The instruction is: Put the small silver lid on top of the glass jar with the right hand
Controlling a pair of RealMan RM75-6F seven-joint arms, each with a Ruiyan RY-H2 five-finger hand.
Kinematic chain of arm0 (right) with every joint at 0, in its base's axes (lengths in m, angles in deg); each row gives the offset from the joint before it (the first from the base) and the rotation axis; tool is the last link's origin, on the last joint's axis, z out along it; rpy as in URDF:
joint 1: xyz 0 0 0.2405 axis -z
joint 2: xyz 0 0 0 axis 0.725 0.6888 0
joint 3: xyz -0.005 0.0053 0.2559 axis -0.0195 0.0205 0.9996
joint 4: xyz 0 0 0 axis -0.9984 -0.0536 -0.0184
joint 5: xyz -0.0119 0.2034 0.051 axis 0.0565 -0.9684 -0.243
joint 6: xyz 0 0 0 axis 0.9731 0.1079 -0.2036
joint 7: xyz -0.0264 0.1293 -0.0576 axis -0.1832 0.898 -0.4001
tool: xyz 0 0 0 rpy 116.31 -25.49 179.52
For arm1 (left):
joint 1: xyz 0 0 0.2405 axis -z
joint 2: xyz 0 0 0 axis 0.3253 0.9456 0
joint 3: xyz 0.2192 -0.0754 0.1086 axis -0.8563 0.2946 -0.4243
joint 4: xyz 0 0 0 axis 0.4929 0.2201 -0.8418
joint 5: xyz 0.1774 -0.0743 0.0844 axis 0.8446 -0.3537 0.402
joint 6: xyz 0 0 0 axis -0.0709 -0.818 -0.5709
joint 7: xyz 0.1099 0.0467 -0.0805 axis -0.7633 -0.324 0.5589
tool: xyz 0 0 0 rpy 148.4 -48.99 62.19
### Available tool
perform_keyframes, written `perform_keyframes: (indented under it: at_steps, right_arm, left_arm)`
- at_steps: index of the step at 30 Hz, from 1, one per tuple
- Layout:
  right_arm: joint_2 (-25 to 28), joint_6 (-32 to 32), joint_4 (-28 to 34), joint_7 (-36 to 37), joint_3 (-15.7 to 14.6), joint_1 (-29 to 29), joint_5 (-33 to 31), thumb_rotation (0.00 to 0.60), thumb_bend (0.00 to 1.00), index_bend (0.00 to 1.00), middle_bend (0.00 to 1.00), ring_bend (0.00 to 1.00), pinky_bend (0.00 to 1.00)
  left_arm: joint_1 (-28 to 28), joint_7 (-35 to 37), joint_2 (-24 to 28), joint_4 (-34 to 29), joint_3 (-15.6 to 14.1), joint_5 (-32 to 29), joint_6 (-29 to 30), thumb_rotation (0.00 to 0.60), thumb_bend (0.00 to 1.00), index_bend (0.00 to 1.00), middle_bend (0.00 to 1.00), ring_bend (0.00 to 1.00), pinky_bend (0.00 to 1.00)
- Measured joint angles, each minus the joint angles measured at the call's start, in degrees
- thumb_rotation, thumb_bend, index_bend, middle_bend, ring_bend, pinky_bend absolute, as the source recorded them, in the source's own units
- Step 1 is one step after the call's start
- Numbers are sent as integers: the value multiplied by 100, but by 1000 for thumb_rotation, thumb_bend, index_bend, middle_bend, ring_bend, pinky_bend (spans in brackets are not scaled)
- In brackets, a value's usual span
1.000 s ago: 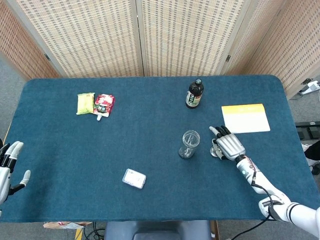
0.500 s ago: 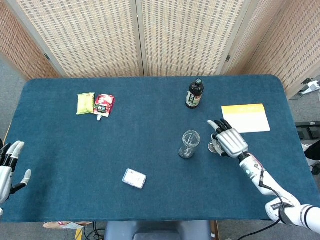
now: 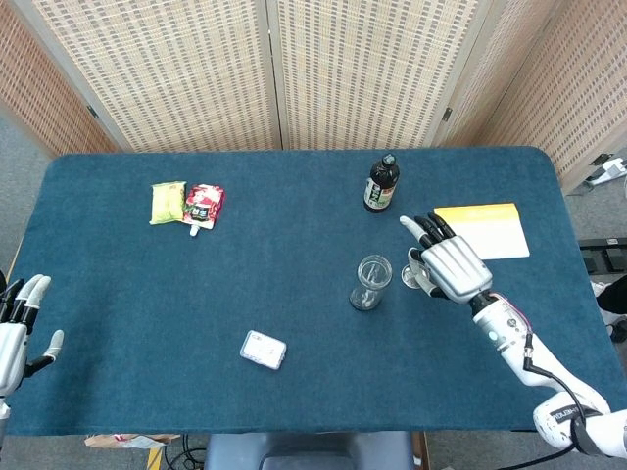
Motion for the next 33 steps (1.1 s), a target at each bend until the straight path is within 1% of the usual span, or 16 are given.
perform_keyframes:
  at_steps: [4, 7, 19, 24, 33]
  right_arm:
    - [159, 47, 288, -106, 119, -57, -128, 600, 473, 596, 38, 0, 0]
    - [178, 40, 368, -176, 188, -132, -221, 600, 473, 596, 38, 0, 0]
    - [-77, -136, 367, -456, 368, -531, -583, 600, 473, 596, 38, 0, 0]
    - [-225, -194, 321, -589, 387, -670, -733, 600, 473, 596, 38, 0, 0]
    - [-475, -280, 152, -706, 331, -845, -879, 600, 472, 596, 38, 0, 0]
  left_arm:
    - [-3, 38, 11, -2, 0, -2, 2, 600, 349, 0, 84, 0, 109]
    - [-6, 72, 21, -4, 1, -5, 2, 600, 350, 0, 84, 0, 109]
    - [-13, 332, 100, 18, 15, -41, -18, 600, 349, 0, 84, 0, 110]
    - [-31, 412, 138, 21, 6, -22, 5, 600, 350, 0, 84, 0, 109]
    - [-79, 521, 190, 5, -1, 31, 104, 600, 350, 0, 84, 0, 109]
